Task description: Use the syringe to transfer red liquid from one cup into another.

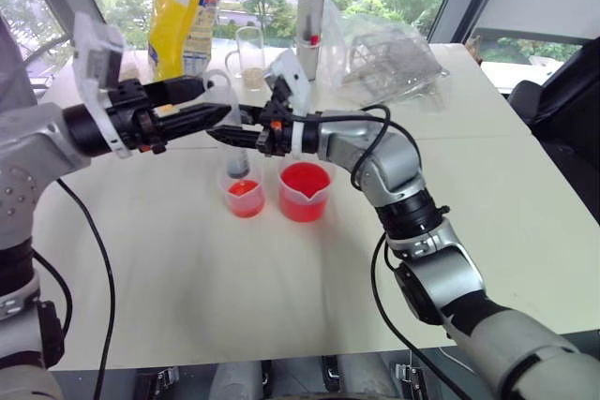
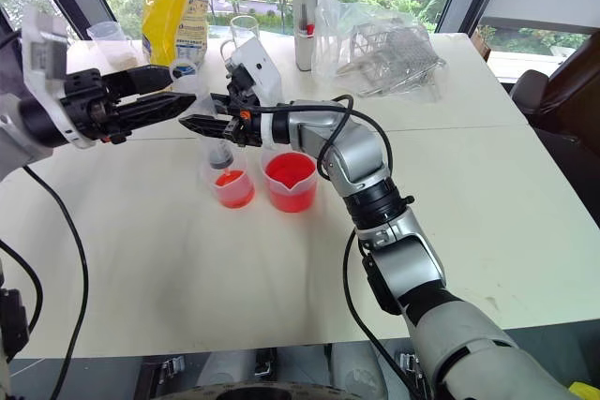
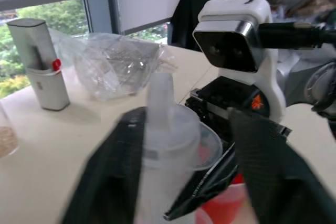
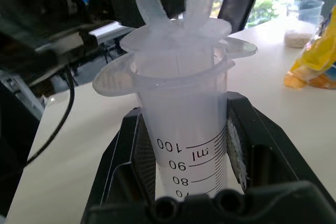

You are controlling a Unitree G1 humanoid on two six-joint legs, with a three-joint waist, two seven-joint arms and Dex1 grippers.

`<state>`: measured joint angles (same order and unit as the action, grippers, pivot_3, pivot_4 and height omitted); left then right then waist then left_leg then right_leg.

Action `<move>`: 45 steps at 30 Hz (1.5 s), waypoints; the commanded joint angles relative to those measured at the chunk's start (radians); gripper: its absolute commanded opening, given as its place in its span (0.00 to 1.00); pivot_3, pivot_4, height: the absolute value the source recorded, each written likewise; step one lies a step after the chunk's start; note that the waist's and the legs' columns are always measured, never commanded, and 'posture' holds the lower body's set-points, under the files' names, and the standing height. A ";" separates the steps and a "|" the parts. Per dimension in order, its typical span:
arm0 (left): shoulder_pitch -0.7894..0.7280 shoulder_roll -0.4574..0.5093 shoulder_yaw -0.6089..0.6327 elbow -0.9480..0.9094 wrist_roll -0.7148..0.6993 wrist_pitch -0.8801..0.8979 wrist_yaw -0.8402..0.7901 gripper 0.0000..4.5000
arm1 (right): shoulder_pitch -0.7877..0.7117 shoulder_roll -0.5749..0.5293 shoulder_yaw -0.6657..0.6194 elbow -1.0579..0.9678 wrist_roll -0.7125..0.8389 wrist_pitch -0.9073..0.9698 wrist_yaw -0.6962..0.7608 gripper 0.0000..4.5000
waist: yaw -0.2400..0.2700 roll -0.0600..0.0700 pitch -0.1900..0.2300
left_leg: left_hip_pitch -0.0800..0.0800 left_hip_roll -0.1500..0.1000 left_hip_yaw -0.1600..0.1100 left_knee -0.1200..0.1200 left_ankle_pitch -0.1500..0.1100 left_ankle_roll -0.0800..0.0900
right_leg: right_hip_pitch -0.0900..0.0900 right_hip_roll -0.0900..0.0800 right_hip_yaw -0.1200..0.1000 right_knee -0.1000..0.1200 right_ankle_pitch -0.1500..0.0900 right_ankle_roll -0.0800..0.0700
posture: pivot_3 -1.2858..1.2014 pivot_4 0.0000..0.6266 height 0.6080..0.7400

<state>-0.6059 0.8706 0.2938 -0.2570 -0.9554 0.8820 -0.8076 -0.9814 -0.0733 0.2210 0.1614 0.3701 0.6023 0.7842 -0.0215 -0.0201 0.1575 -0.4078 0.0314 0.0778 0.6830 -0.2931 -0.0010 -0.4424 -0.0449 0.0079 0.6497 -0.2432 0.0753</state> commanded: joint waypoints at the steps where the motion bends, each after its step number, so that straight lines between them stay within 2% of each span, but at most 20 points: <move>1: -0.039 -0.006 0.065 -0.003 -0.071 0.032 0.041 0.99 | -0.011 0.025 -0.021 -0.074 0.025 -0.018 -0.005 0.32 | -0.004 0.000 0.000 | 0.000 0.000 0.000 0.000 0.000 0.000 | 0.000 0.000 0.000 0.000 0.000 0.000 | 0.52 0.24 1.00; 7: -0.020 0.064 0.148 -0.001 -0.113 0.066 0.036 0.99 | 0.015 0.035 -0.010 -0.096 0.026 0.000 -0.008 0.32 | -0.021 0.000 0.000 | 0.000 0.000 -0.001 0.000 0.000 0.000 | 0.000 0.000 0.000 0.000 0.000 0.000 | 0.52 0.24 1.00; 14: 0.162 0.214 0.277 -0.020 -0.123 0.102 -0.098 0.99 | 0.037 0.032 -0.004 -0.122 0.029 0.018 -0.002 0.32 | -0.025 0.000 0.000 | 0.000 0.000 0.000 -0.001 0.000 0.000 | -0.001 -0.001 0.000 0.000 0.000 0.000 | 0.52 0.24 1.00; 22: 0.272 0.221 0.294 -0.064 -0.096 0.073 -0.135 0.99 | -0.005 0.021 -0.037 -0.127 0.039 0.028 -0.004 0.32 | -0.023 0.000 0.000 | 0.000 0.000 0.000 -0.001 0.000 -0.001 | 0.000 -0.004 -0.001 0.000 -0.002 -0.003 | 0.52 0.24 1.00; 26: 0.304 0.208 0.261 -0.084 -0.061 0.036 -0.142 0.99 | -0.044 -0.025 -0.066 -0.184 0.068 0.058 0.010 0.32 | -0.023 0.001 0.001 | 0.000 0.000 0.000 -0.002 0.000 -0.001 | -0.001 -0.004 -0.001 0.000 -0.002 -0.003 | 0.52 0.24 1.00; 31: 0.302 0.184 0.228 -0.088 -0.052 0.009 -0.145 0.99 | -0.157 -0.123 -0.221 -0.240 0.175 0.242 -0.065 0.32 | -0.021 0.001 0.001 | 0.000 0.000 -0.001 -0.002 0.000 -0.001 | -0.001 -0.005 0.000 0.000 -0.002 -0.004 | 0.52 0.24 1.00; 33: 0.291 0.175 0.205 -0.081 -0.041 -0.004 -0.148 0.99 | -0.232 -0.165 -0.302 -0.193 0.219 0.359 -0.123 0.32 | -0.022 0.002 0.002 | 0.000 0.000 -0.001 -0.002 0.000 -0.001 | -0.001 -0.006 0.000 -0.001 -0.002 -0.004 | 0.52 0.24 1.00; 35: 0.277 0.164 0.177 -0.075 -0.036 -0.019 -0.154 0.99 | -0.329 -0.213 -0.370 -0.065 0.211 0.478 -0.214 0.32 | -0.022 0.002 0.002 | 0.000 0.000 -0.001 -0.002 0.000 -0.001 | -0.001 -0.006 0.000 -0.001 -0.002 -0.005 | 0.52 0.24 1.00; 38: 0.250 0.138 0.140 -0.067 -0.034 -0.028 -0.155 0.99 | -0.444 -0.308 -0.380 0.156 0.153 0.583 -0.273 0.32 | -0.024 0.002 0.002 | 0.000 0.000 0.000 -0.003 0.000 -0.001 | -0.001 -0.007 0.000 -0.002 -0.003 -0.009 | 0.52 0.24 1.00; 41: 0.239 0.122 0.108 -0.067 -0.023 -0.042 -0.163 0.99 | -0.527 -0.400 -0.281 0.382 0.051 0.640 -0.282 0.32 | -0.025 0.002 0.002 | 0.000 -0.001 0.000 -0.004 0.000 -0.001 | -0.002 -0.009 0.001 -0.004 -0.003 -0.010 | 0.52 0.24 1.00; 43: 0.234 0.110 0.089 -0.066 -0.016 -0.052 -0.165 0.99 | -0.556 -0.461 -0.136 0.507 -0.029 0.648 -0.197 0.32 | -0.026 0.002 0.002 | -0.001 -0.003 0.001 -0.006 0.000 -0.001 | -0.002 -0.010 0.001 -0.005 -0.003 -0.010 | 0.52 0.24 1.00; 45: 0.234 0.103 0.077 -0.069 -0.008 -0.060 -0.165 0.99 | -0.558 -0.487 -0.054 0.587 -0.066 0.659 -0.125 0.32 | -0.028 0.003 0.002 | -0.001 -0.004 0.002 -0.008 0.000 -0.001 | -0.003 -0.011 0.001 -0.006 -0.003 -0.011 | 0.52 0.24 1.00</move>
<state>-0.3609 0.9723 0.3657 -0.3156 -0.9722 0.8423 -0.9644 -1.5072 -0.5461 0.1195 0.7210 0.3358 1.2612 0.6027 -0.0493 -0.0175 0.1598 -0.4090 0.0276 0.0804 0.6739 -0.2934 -0.0014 -0.4460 -0.0560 0.0095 0.6432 -0.2461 0.0648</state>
